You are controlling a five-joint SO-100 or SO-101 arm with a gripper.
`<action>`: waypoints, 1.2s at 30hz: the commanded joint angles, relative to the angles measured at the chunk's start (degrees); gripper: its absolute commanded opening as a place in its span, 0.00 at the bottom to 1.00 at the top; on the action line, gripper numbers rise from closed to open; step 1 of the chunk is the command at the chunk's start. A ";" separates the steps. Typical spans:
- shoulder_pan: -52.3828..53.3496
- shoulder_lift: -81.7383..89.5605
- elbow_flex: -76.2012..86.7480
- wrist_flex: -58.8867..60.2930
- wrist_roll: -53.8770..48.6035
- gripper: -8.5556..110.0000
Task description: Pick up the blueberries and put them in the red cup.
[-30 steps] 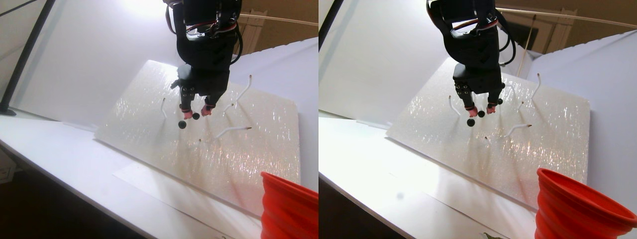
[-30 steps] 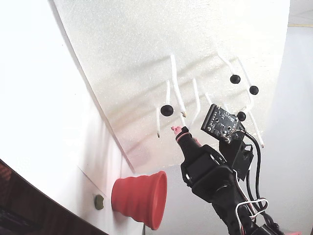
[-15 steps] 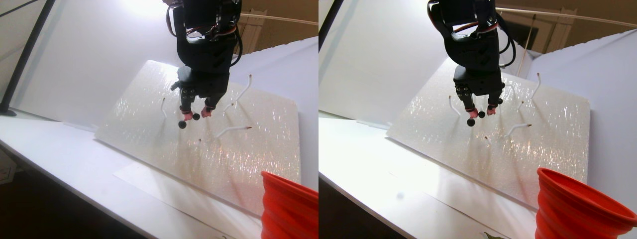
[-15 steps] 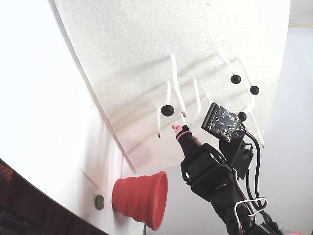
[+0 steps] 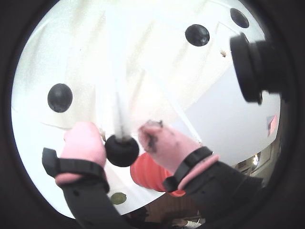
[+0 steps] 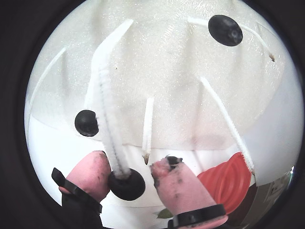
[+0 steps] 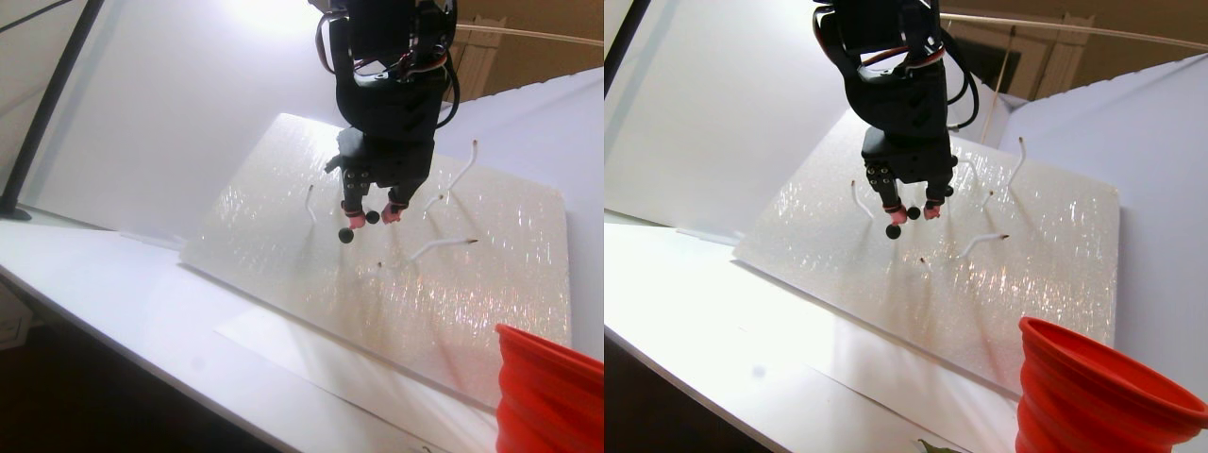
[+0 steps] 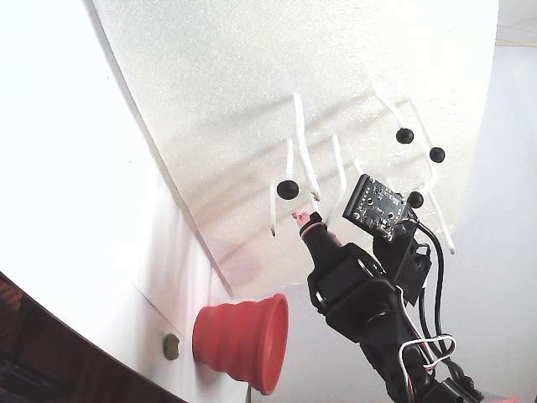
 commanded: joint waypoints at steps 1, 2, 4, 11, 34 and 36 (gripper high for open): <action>0.88 1.67 -4.83 -1.58 0.35 0.21; 0.88 1.67 -4.83 -1.58 0.26 0.21; 0.88 1.67 -4.66 -1.58 0.18 0.20; 1.05 1.76 -3.87 -1.58 -0.62 0.17; 2.99 8.17 0.97 0.70 -2.11 0.16; 3.08 8.96 1.49 0.97 -2.02 0.15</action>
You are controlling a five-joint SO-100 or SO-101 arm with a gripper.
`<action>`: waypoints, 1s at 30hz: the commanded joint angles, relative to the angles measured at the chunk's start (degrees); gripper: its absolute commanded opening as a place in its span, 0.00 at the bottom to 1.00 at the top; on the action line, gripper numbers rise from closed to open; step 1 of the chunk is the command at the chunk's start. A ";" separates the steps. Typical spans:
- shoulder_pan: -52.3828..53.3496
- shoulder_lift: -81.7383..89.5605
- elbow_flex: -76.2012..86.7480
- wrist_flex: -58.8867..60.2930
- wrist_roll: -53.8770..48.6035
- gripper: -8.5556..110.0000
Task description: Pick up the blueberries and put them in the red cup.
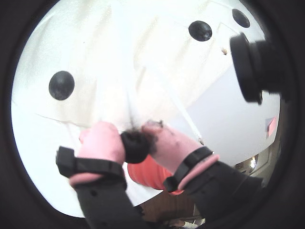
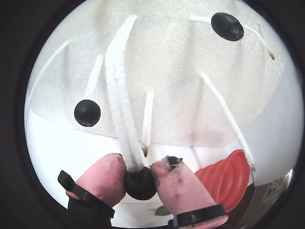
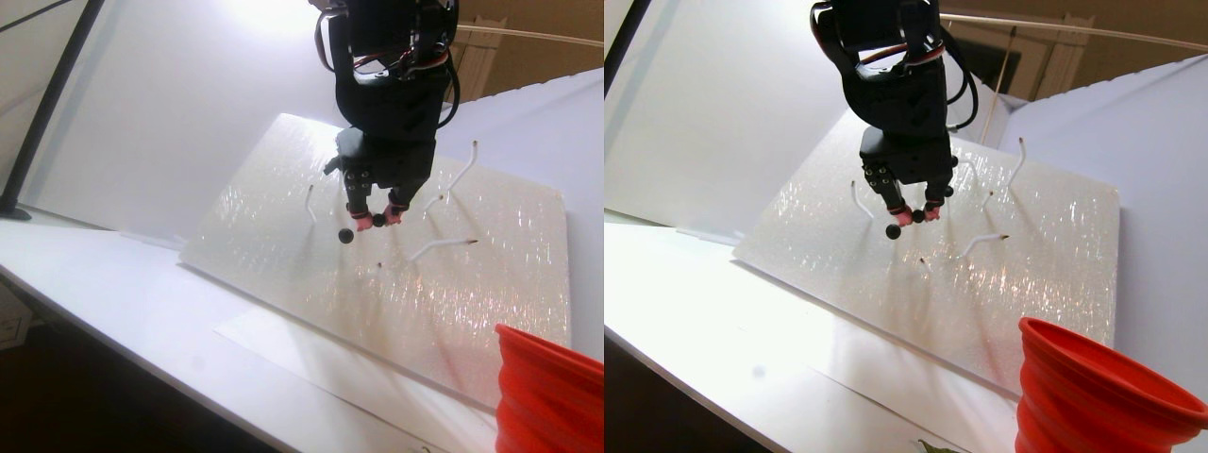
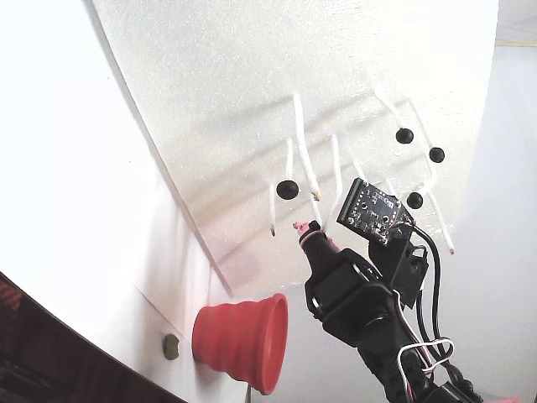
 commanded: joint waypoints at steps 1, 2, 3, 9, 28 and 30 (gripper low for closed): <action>3.25 8.17 -0.26 0.18 -0.35 0.15; 3.34 8.53 0.00 0.26 -0.44 0.15; 3.52 8.88 0.26 0.35 -0.44 0.15; 5.01 11.34 1.93 1.05 -0.97 0.15; 14.06 15.03 2.99 3.60 -3.16 0.16; 15.03 15.03 2.90 3.60 -3.25 0.16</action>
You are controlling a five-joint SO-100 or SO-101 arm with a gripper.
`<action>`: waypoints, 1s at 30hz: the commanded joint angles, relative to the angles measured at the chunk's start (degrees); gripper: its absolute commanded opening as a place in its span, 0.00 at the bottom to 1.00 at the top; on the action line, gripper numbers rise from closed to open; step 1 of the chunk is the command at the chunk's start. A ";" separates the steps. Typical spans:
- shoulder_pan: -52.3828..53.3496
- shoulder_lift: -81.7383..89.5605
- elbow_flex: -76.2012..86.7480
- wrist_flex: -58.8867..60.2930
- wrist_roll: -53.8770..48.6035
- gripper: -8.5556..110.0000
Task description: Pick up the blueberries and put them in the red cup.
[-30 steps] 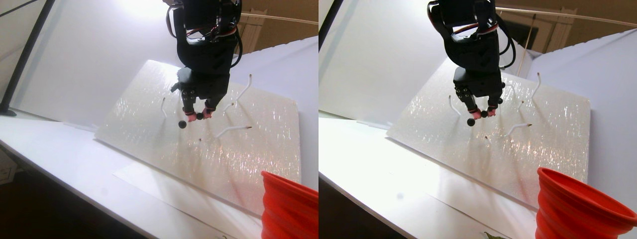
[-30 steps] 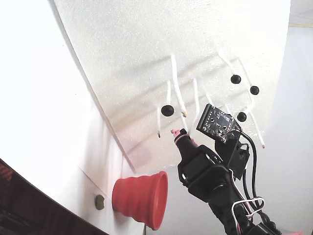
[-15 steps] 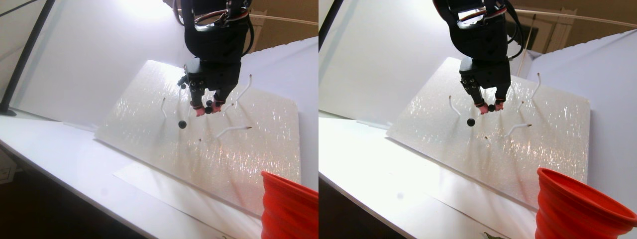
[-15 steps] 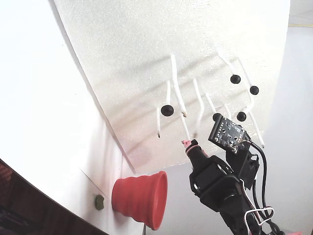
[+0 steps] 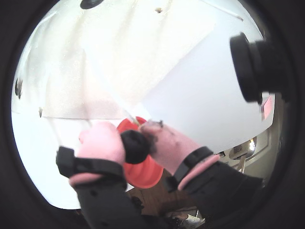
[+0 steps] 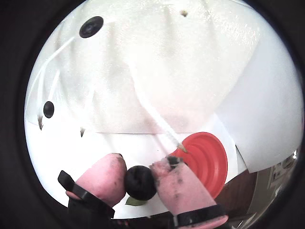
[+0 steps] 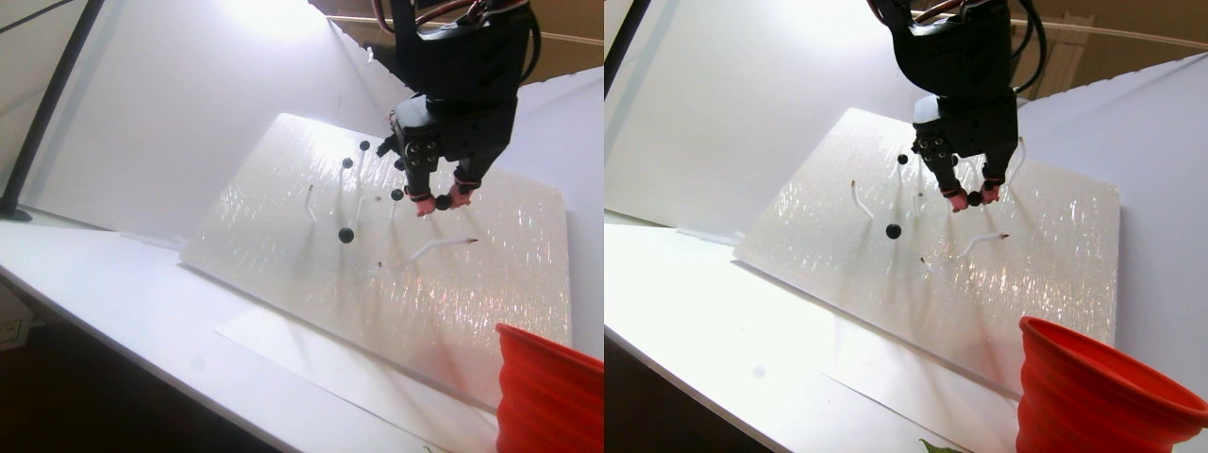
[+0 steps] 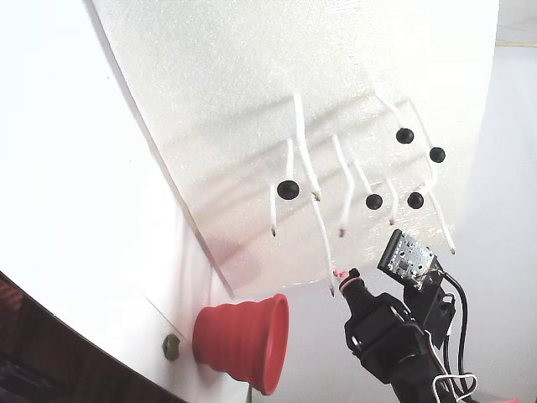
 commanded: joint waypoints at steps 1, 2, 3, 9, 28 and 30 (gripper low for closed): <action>4.66 7.29 -0.70 0.00 -0.62 0.16; 5.10 7.29 -0.79 0.00 -0.62 0.16; 5.71 7.29 -0.88 0.00 -0.53 0.16; 8.61 5.98 -2.02 0.00 -0.88 0.16; 15.29 -2.72 -9.58 -1.14 -1.05 0.16; 15.73 -3.87 -10.63 -1.32 -1.32 0.16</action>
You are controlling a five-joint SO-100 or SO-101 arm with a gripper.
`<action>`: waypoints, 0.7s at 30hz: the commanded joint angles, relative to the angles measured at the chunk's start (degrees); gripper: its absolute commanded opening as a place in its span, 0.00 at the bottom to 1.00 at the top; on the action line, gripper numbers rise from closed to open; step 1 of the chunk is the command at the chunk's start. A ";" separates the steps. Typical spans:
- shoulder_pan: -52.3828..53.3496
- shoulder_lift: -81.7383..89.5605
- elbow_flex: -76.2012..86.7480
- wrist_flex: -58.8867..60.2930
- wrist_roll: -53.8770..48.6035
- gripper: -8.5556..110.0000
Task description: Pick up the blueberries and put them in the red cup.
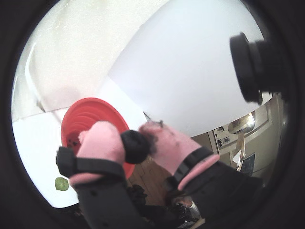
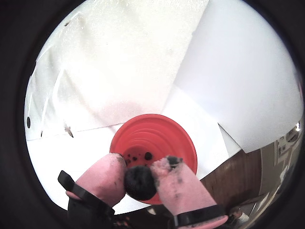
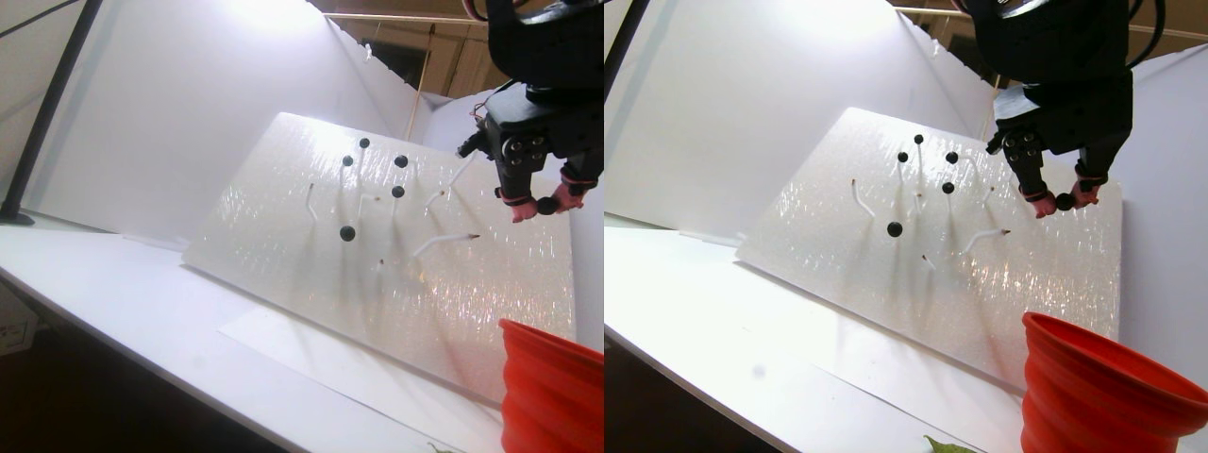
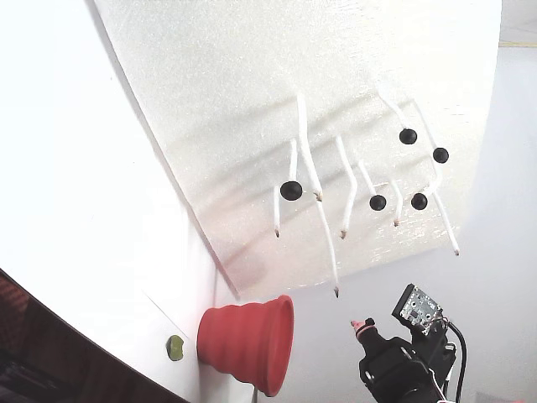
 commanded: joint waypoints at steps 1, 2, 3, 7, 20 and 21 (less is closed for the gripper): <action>3.34 -0.26 -7.21 -1.58 -0.26 0.16; 3.52 -0.97 -7.91 -1.67 -0.35 0.16; 3.78 -1.58 -8.53 -1.67 -0.53 0.16; 4.57 -3.52 -10.11 -1.93 -0.70 0.16; 6.86 -6.94 -12.48 -2.64 -1.67 0.16; 6.94 -7.03 -12.48 -2.64 -1.76 0.16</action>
